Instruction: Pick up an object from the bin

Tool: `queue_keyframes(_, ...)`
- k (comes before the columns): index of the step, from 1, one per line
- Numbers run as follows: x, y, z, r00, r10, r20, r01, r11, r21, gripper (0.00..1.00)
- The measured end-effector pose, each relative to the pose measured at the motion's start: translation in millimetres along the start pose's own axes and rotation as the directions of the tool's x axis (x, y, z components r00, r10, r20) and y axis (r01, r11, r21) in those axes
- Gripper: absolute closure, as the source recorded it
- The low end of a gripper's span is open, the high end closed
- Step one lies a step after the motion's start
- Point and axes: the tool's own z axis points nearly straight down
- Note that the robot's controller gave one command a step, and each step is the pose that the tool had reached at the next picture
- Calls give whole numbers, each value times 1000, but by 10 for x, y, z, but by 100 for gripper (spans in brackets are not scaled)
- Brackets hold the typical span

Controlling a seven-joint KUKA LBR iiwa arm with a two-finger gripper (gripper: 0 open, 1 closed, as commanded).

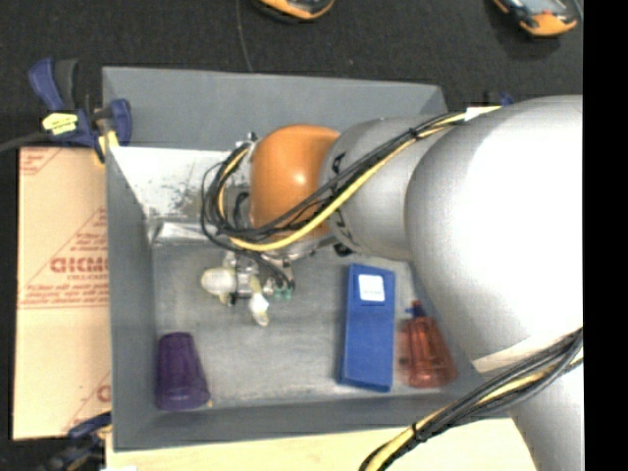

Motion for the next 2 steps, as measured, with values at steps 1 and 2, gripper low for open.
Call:
queue_keyframes(1,-22,-26,-581,1000,-31,-6,31,1000,2,100)
queue_keyframes(2,185,-150,-1282,1000,-20,-7,20,1000,1,100)
